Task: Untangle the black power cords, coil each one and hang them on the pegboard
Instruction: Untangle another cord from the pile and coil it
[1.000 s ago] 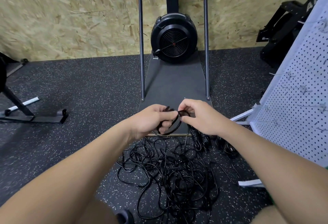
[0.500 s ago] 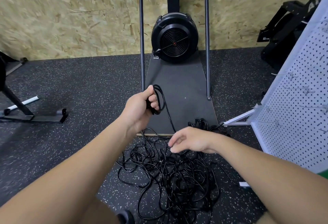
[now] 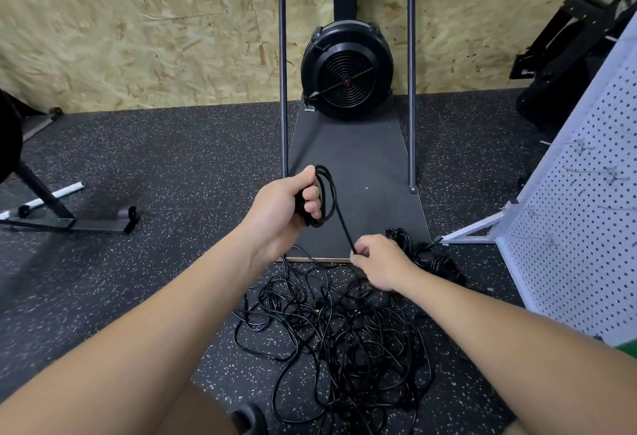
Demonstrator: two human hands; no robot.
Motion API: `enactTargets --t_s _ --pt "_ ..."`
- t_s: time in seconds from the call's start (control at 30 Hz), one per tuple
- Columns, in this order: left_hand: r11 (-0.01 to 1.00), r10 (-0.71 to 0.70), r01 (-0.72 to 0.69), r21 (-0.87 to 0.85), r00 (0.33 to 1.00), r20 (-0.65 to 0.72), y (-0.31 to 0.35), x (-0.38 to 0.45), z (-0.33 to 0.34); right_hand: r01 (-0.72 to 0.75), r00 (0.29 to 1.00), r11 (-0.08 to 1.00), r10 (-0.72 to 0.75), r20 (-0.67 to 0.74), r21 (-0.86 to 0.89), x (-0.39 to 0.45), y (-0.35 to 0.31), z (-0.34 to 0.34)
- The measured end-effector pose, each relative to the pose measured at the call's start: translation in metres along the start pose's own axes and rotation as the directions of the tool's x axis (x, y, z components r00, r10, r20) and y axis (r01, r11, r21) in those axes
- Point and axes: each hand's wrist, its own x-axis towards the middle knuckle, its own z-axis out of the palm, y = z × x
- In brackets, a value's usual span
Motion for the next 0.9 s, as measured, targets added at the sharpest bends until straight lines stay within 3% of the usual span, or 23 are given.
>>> enactTargets --t_s 0.13,0.2,0.27,0.33,0.43,0.53,0.67,0.8,0.9 --pt "0.997 0.079 -0.076 0.031 0.992 -0.1 -0.004 0.01 -0.013 0.066 0.996 0.991 -0.072 0.045 0.117 -0.015 -0.017 -0.011" --pt "0.992 0.116 -0.109 0.069 0.988 -0.106 -0.006 0.013 -0.018 0.242 0.97 0.966 -0.242 0.004 -0.087 -0.02 -0.028 -0.02" --pt "0.976 0.147 -0.132 0.175 0.986 -0.077 -0.009 0.014 -0.019 0.407 0.907 0.856 -0.419 0.035 -0.32 -0.028 -0.041 -0.032" --pt "0.942 0.163 -0.154 0.299 0.987 -0.005 -0.014 0.012 -0.017 0.524 0.836 0.76 -0.546 0.058 -0.385 -0.034 -0.055 -0.043" --pt "0.894 0.147 -0.152 0.421 0.988 0.045 -0.021 0.008 -0.013 0.596 0.758 0.745 -0.645 -0.098 -0.299 -0.04 -0.063 -0.056" --pt "0.75 0.156 -0.18 0.636 0.983 0.093 -0.027 0.009 -0.014 0.586 0.757 0.793 -0.609 -0.235 -0.167 -0.045 -0.064 -0.074" --pt "0.841 0.007 -0.128 0.525 0.974 0.226 -0.021 0.002 -0.001 0.544 0.809 0.839 -0.516 -0.283 0.025 -0.046 -0.063 -0.092" --pt "0.825 -0.144 -0.126 0.551 0.896 0.421 -0.018 -0.007 0.005 0.505 0.862 0.818 -0.466 -0.197 0.275 -0.041 -0.059 -0.108" --pt "0.827 -0.165 -0.109 0.551 0.891 0.424 -0.025 -0.01 0.007 0.496 0.86 0.783 -0.503 -0.087 0.375 -0.041 -0.051 -0.118"
